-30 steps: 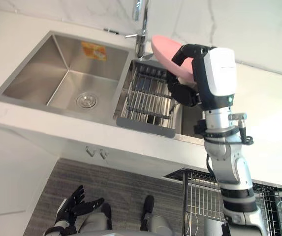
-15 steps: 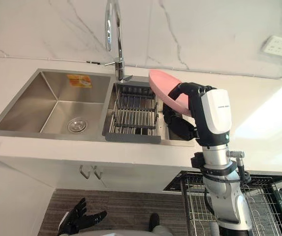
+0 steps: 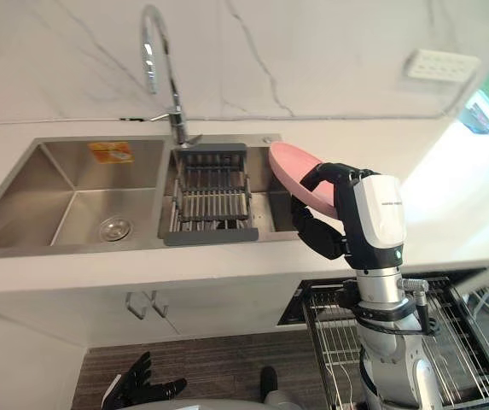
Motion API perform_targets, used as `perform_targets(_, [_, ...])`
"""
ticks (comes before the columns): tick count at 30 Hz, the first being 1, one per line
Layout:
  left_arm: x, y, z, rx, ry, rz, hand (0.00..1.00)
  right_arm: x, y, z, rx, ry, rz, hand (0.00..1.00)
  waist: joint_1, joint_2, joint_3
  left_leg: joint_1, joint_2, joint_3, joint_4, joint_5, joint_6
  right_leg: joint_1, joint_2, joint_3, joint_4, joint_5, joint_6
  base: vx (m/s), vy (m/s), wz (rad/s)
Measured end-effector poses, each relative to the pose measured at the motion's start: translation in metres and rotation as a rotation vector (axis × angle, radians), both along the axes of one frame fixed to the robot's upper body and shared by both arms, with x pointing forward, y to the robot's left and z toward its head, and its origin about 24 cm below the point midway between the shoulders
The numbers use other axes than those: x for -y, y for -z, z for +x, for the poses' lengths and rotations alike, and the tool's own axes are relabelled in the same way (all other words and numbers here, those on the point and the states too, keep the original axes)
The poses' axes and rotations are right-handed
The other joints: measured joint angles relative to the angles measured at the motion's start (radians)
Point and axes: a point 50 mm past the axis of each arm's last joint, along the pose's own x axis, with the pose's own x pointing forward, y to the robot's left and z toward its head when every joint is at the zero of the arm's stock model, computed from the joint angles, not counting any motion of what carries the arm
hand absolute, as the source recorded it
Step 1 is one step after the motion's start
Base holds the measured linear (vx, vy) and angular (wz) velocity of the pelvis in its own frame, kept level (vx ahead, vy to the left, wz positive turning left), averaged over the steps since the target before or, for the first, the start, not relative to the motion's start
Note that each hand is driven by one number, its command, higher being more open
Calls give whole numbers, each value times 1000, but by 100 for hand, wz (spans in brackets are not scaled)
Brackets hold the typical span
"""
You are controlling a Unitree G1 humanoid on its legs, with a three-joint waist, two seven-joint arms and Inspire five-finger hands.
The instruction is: Walk over to the sink, pick up the cup, carry it to the dishwasher, place the cup inside the dishwasher, then close the dishwasher door
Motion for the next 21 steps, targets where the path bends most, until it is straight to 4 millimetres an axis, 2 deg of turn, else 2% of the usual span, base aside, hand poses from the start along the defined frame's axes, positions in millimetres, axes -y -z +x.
perform_targets(2, [-1,0,0,-1,11,9,100,5,5,1,-13,45,21,0,-13,-6,22,-2,1,46,39,-25,9,-12,-2,20,0,-19,-8,-112,91,-84])
perform_targets(3, [1,0,1,-1,7,9,100,7,9,1,-19,67,38,0,-14,-2,29,3,9,93,35,-25,15,-34,-11,-41,21,-59,-61,-104,102,-107])
perform_targets(4, [2,0,3,7,6,6,100,8,11,3,-16,82,32,0,-9,13,38,7,29,149,24,-19,33,-68,-29,-134,91,-108,-77,-125,106,-115])
perform_targets(5, [2,-1,5,11,8,8,100,7,10,4,-13,83,21,0,-7,11,46,8,33,174,23,-20,35,-104,-49,-184,169,-125,-68,-89,55,-101])
perform_targets(6, [0,-1,6,14,11,12,100,6,10,4,-10,83,10,0,-7,4,57,11,35,199,23,-21,37,-145,-77,-239,297,-157,-76,-116,50,-81])
perform_targets(7, [-2,-1,6,10,15,17,100,6,12,3,-12,91,-7,0,-11,-3,59,23,36,228,23,-24,40,-167,-108,-291,462,-218,-75,-80,33,-74])
perform_targets(9, [-3,-2,8,8,49,25,100,6,13,4,4,108,-3,0,-11,-9,54,39,38,265,31,-30,33,-140,-146,-341,611,-308,-74,-22,-1,-58])
perform_targets(10, [-4,-2,10,11,52,27,100,6,13,4,12,110,2,0,-11,-11,52,37,41,272,41,-34,29,-121,-148,-353,611,-333,-67,41,-49,-53])
perform_targets(11, [-6,-3,13,20,53,33,100,4,13,6,26,110,10,0,-11,-29,46,17,43,283,87,-50,16,-102,-135,-375,546,-351,-50,45,-83,-59])
perform_targets(12, [-5,-3,17,17,47,29,100,4,15,10,15,113,12,0,-6,-20,43,-9,58,248,107,-55,19,-74,-90,-364,444,-332,-39,46,-102,-70])
perform_targets(13, [-3,-2,18,15,43,21,100,4,18,14,-1,114,15,0,-5,-12,44,-14,68,213,102,-49,25,-59,-61,-351,389,-297,-46,23,-110,-83])
perform_targets(14, [-2,-2,19,14,45,18,100,5,27,16,-46,126,24,0,4,-7,42,-14,85,184,88,-36,32,-11,-16,-329,259,-227,-56,0,-93,-76])
perform_targets(15, [-2,-2,20,17,49,19,100,7,32,15,-74,143,26,0,11,-8,42,-7,91,169,75,-33,28,20,11,-317,176,-184,-61,-13,-93,-69])
perform_targets(16, [-5,-3,23,18,51,23,100,9,36,13,-96,161,30,0,10,-13,42,-2,90,171,55,-21,8,33,23,-312,114,-166,-69,-40,-66,-33])
perform_targets(17, [-5,-3,25,16,51,23,100,12,37,11,-106,173,28,0,6,-16,44,-2,85,171,44,-14,4,35,24,-312,94,-153,-69,-52,-42,-12])
perform_targets(21, [-4,-2,26,14,47,19,100,18,42,6,-147,196,20,0,4,-15,44,14,57,161,-3,16,10,62,18,-311,27,-111,-64,-38,9,4])
